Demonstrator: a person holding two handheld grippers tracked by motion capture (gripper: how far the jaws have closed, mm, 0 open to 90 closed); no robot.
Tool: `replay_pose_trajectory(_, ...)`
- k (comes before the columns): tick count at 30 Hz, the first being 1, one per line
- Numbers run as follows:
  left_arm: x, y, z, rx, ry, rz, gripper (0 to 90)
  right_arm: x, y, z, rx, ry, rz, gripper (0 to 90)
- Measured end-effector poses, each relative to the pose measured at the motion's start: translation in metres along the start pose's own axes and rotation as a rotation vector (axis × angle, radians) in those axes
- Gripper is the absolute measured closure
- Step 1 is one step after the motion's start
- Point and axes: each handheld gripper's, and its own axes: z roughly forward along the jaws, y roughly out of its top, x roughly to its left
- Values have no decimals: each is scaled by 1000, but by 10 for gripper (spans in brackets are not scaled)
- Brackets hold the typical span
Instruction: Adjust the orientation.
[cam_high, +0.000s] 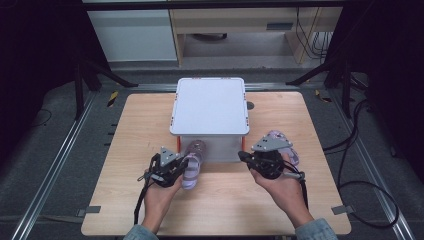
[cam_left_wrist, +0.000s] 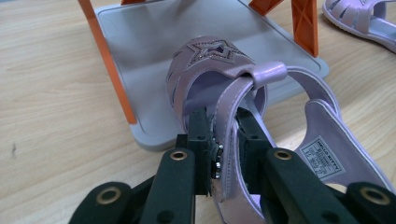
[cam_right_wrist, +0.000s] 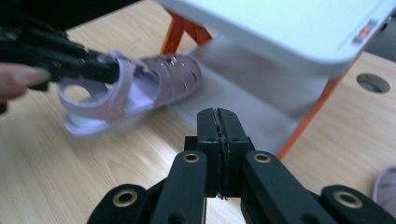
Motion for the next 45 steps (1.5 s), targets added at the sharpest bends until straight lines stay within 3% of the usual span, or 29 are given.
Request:
replay_pose_trajectory(15,7,-5,28,-65,84,-25,789,-17,51,12,-26,-30,9,895)
replay_pose_trajectory(21,8,-4,37,-78,90,-49,789,-26,63,22,-31,-45,14,894)
replay_pose_trajectory(33,11,-1,54,-87,100,-77,789,-46,66,44,1,-86,39,895)
replay_pose_trajectory(45,17,-2,63,-88,104,-106,789,-50,63,52,11,-92,39,896)
